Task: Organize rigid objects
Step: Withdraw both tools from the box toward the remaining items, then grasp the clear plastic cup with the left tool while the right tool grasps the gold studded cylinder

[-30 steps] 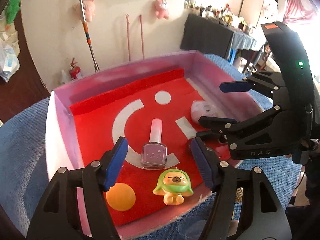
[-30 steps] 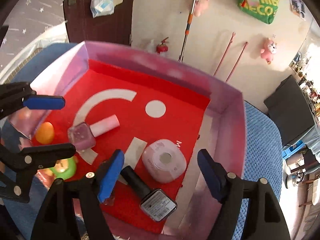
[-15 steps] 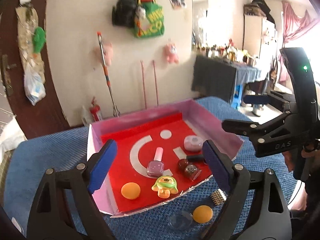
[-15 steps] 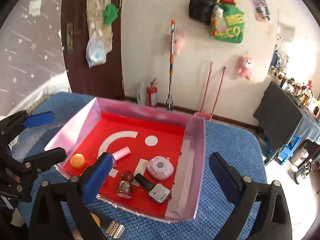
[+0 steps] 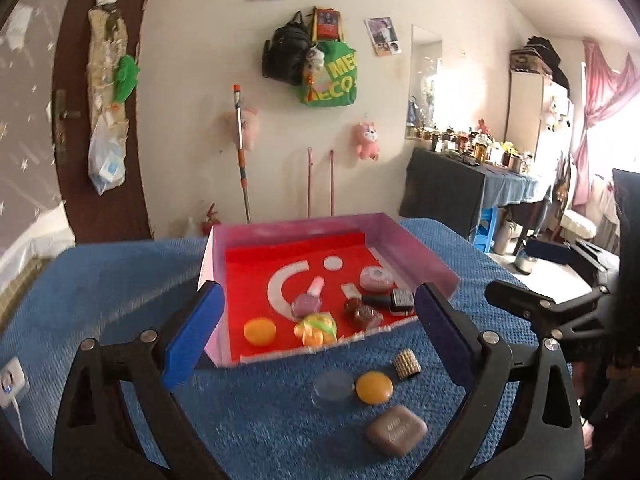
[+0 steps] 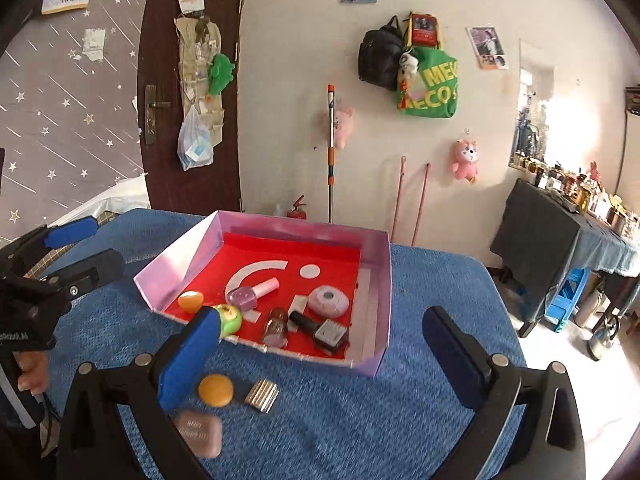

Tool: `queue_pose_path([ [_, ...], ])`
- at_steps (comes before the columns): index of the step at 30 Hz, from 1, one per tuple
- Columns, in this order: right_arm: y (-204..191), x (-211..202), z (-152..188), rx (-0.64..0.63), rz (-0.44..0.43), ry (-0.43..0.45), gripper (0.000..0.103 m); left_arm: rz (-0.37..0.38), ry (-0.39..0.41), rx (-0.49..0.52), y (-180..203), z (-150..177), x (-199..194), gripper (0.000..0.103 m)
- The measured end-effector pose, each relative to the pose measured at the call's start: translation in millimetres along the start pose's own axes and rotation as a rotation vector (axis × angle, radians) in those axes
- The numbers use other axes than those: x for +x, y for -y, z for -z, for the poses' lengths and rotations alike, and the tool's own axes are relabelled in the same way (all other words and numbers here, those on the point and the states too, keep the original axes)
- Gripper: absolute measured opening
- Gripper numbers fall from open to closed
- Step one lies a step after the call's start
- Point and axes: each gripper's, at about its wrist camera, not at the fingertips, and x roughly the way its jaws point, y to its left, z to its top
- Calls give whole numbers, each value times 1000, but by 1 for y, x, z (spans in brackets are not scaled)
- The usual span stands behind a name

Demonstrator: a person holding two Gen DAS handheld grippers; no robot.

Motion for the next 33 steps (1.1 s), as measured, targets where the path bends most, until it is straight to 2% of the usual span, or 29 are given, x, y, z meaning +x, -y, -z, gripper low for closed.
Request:
queue_pose_path([
  [7,-14,-9,45,27,8,-6,103,11,-69,-36,4,41,5,97],
  [14,-17,6,76,74,-14,-68,103,13,-173,-75,3,75,22,97],
  [21,-18,22,95,95,-20,-124,103,-3,-239,-102,-2,88,36,97],
  [33,-13,37,99,117,-38,-166,103,3,-308,-122,-11,90,55,97],
])
